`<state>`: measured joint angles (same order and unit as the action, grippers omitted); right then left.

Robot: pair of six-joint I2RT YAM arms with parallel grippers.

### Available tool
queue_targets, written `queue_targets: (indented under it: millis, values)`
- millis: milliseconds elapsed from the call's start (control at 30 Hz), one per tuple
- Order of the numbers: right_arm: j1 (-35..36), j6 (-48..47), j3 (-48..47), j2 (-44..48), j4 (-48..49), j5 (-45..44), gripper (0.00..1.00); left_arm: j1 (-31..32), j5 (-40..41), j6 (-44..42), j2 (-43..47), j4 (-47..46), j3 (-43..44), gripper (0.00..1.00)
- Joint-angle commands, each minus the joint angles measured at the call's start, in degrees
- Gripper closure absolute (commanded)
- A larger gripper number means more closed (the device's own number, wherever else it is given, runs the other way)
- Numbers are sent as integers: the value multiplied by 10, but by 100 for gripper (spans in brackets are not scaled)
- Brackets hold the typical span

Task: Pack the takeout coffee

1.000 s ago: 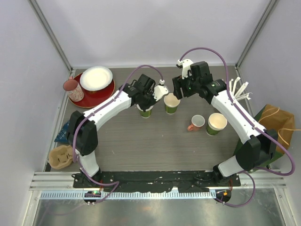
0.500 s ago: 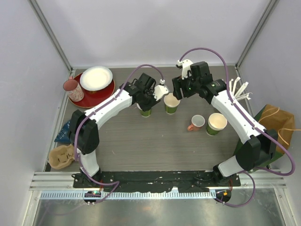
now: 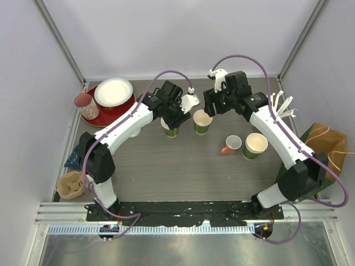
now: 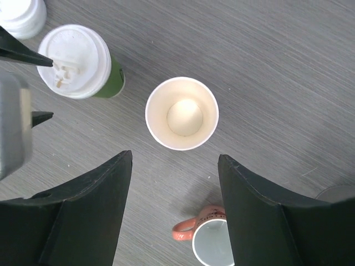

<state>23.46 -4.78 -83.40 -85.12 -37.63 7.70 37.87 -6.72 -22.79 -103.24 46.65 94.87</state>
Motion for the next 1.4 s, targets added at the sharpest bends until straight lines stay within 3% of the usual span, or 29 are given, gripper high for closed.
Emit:
queue_targets:
  millis: [0,100,133,167,200,300,433,733,867,1100,1367]
  values:
    - [0,16,-45,1,24,23,34,-13,-7,25,56,12,41,45]
    - [-1,68,-56,-19,64,47,64,-55,-34,73,73,-8,39,79]
    - [2,87,-62,-27,78,81,87,-71,-47,88,74,-17,37,100]
    - [4,105,-65,-36,96,97,97,-88,-71,101,75,-22,35,100]
    - [7,137,-67,-55,132,111,99,-119,-88,115,74,-27,30,100]
    - [41,157,-81,-101,179,108,99,-159,-124,151,67,-52,1,100]
    - [74,169,-141,-186,178,108,99,-160,-155,161,63,-70,-40,100]
    - [95,171,-236,-256,142,111,99,-160,-202,187,67,-90,-14,100]
    - [95,194,-192,-257,176,134,99,-160,-212,208,45,-118,-37,100]
    - [95,231,-22,-275,252,147,99,-159,-201,223,-45,-134,-83,100]
    - [98,222,-10,-247,245,127,99,-160,-203,211,-7,-147,-114,100]
